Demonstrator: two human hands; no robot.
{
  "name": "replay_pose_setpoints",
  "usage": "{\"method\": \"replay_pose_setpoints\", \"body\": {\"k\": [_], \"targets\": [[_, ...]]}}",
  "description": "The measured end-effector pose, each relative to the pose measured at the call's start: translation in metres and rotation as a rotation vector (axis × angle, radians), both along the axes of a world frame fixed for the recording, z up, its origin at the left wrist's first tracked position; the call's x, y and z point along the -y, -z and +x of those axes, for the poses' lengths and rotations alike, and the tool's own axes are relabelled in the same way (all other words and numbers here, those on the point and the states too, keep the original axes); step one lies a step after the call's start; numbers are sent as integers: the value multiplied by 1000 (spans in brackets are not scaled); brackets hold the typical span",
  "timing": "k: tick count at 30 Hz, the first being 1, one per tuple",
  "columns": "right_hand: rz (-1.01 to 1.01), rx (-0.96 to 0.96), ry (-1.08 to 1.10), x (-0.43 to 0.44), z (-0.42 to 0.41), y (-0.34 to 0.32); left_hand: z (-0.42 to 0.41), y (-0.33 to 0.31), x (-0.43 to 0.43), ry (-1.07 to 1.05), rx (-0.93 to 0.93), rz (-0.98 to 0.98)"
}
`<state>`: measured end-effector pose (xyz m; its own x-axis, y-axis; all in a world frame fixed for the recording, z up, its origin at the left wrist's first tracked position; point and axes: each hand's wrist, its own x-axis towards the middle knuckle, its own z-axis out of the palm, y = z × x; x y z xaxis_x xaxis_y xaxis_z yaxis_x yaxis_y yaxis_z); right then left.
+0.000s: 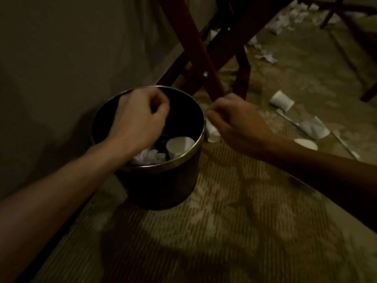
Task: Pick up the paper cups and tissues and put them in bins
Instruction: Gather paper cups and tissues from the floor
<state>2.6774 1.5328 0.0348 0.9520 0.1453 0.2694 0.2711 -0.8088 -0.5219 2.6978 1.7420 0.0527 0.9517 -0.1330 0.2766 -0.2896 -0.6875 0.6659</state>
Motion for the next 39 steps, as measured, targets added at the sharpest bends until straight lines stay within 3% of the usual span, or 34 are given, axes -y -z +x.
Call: {"method": "replay_pose_setpoints", "body": {"k": [3,6,11,15,22,28,31,39], "targets": [[108,-163,189,41,0,33,-22,-5,57,152,95,-188],[349,-388,269,71,-4,71,-32,23,117,271,-41,-238],[797,-617,474,95,15,114,-4,103,169,65,-510,-326],[995,-726,457,95,45,134,32,150,187,-149,-613,-299],[994,-783,325,81,85,154,78,195,199,-175,-629,-408],[1167,-861,264,91,82,169,81,199,202,-208,-605,-406],[1208,-848,342,99,78,174,74,200,203,-224,-533,-407],[1081,-883,443,106,63,166,45,187,214,-288,-462,-412]]}}
